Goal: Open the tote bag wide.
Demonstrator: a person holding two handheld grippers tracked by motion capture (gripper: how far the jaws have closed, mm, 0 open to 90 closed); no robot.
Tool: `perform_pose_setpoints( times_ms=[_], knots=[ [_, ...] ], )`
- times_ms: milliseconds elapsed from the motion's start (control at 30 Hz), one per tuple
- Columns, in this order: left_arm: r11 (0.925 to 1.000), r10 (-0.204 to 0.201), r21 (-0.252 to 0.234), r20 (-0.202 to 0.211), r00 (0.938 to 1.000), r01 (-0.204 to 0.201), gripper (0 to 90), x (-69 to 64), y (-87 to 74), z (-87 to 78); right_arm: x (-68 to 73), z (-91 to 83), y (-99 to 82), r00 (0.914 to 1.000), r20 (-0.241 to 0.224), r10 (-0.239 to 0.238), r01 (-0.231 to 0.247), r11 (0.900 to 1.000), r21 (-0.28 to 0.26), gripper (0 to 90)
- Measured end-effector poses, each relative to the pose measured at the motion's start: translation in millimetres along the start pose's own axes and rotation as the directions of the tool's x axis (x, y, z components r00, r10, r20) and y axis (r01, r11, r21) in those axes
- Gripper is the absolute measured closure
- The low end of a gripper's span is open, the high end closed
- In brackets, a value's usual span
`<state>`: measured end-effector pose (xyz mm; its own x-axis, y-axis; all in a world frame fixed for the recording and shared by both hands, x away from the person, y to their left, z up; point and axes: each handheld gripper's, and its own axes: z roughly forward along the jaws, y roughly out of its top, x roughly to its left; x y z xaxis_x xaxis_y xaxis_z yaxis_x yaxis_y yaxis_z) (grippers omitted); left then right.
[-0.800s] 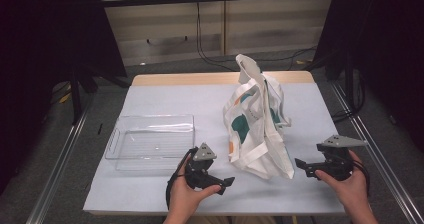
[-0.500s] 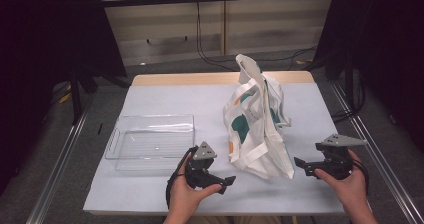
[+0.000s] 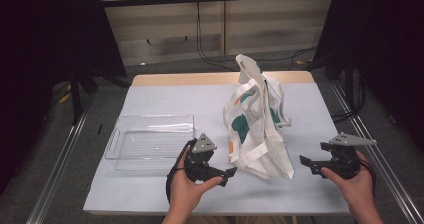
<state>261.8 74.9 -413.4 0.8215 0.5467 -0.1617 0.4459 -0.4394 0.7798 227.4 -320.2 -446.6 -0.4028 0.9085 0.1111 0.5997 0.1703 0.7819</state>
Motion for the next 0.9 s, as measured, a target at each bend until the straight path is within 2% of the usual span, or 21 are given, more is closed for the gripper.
perform_pose_setpoints(
  times_ms=[233, 400, 500, 700, 833, 900],
  knots=[
    [0.9999, -0.011, -0.005, -0.023, 0.9997, 0.011, 2.4, 6.8, 5.4, -2.4, 1.2, 3.7, 4.8, 0.9999, -0.007, -0.008, 0.008, 0.9999, 0.009, 7.2],
    [0.9998, -0.008, -0.021, -0.037, 0.9993, 0.007, 2.4, 11.2, 11.6, -6.1, 4.3, 6.2, 9.7, 0.9995, -0.001, -0.031, 0.031, 0.9994, 0.015, 8.1],
    [0.9995, -0.018, -0.028, -0.045, 0.9988, 0.017, 2.5, 13.7, 16.1, -7.1, 5.4, 7.5, 13.2, 0.9998, -0.008, -0.017, 0.017, 0.9998, 0.009, 8.9],
    [0.9993, -0.027, -0.028, -0.072, 0.9970, 0.025, 2.5, 23.8, 24.4, -4.3, 7.6, 11.8, 22.8, 0.9990, -0.005, -0.045, 0.045, 0.9990, 0.008, 10.3],
    [0.9985, -0.038, -0.041, -0.067, 0.9970, 0.036, 2.5, 30.7, 30.0, -0.5, 7.2, 15.8, 28.5, 0.9994, -0.007, -0.035, 0.035, 0.9994, 0.006, 10.4],
    [0.9991, -0.027, -0.033, -0.078, 0.9966, 0.025, 2.4, 33.3, 33.3, 1.1, 7.2, 17.1, 31.6, 0.9993, -0.009, -0.035, 0.035, 0.9994, 0.004, 11.1]
  ],
)
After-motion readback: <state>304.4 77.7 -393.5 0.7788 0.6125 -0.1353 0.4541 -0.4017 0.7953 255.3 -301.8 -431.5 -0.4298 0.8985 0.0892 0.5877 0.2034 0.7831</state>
